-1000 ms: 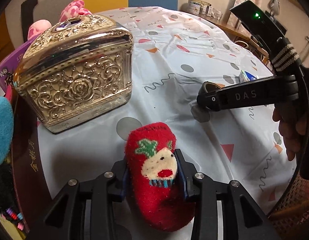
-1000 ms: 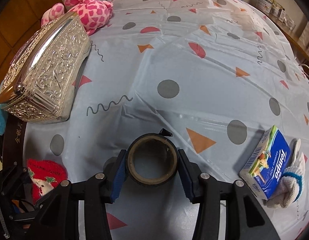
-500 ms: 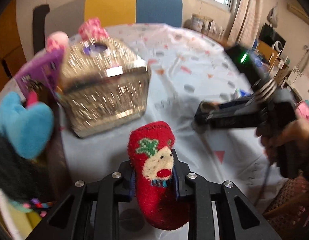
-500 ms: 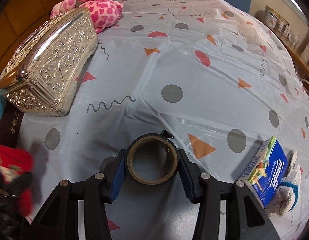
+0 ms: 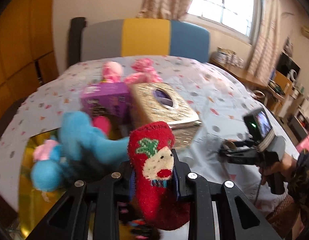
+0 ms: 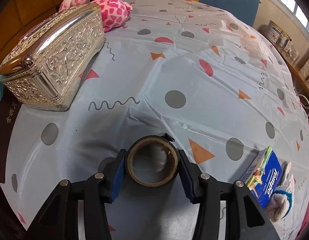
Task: Organize soft objects
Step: 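Carry the red sock toward the gold tray with left while right holds the tape roll, then lower the red sock into the tray and open the left gripper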
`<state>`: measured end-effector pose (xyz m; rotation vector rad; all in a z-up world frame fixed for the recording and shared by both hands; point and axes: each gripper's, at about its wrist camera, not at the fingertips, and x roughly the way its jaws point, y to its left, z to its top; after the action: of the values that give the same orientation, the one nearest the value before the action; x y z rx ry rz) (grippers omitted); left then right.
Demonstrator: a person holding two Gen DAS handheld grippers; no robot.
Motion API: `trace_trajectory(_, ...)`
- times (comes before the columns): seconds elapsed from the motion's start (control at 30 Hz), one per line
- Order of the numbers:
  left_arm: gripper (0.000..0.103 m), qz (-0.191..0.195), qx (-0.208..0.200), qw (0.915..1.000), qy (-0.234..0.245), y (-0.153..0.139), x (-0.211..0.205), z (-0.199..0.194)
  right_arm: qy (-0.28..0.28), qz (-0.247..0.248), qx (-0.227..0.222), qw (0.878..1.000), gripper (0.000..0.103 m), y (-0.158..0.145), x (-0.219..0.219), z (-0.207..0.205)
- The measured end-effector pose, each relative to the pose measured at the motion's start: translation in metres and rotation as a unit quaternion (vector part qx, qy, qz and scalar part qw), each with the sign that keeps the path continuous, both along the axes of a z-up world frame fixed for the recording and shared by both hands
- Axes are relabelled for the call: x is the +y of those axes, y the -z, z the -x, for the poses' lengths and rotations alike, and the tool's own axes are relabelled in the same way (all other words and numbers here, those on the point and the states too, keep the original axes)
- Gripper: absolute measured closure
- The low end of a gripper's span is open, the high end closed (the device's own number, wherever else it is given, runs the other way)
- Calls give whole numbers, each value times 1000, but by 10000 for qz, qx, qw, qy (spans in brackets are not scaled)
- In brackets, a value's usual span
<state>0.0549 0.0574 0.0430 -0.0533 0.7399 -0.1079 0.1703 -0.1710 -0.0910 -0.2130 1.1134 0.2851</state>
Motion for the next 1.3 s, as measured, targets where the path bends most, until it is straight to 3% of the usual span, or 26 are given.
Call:
trace_trajectory(0.3,74,-207,-137,9947,-998,-6,82,18,-38,37,-16,10000,53,-7,1,7)
trace_trajectory(0.43,74,-397,-116,9880,-1490,0,123,33,-48,43,-17,10000,53,-6,1,7)
trace_trajectory(0.67,73,-404,-7,9747,-2200,14,177,56,-86,40,-13,10000,53,-3,-3,-1)
trace_trajectory(0.97,73,-126,280,9689,-2455,37,203,63,-81,66,-22,9999,53,-3,-3,-1)
trace_trajectory(1.07,73,218,446,9690,-2419,46,212,61,-87,76,-27,9999,53,-3,-3,0)
trace_trajectory(1.3,73,609,725,9644,-2470,57,228,54,-132,143,-50,9998,53,-4,-1,1)
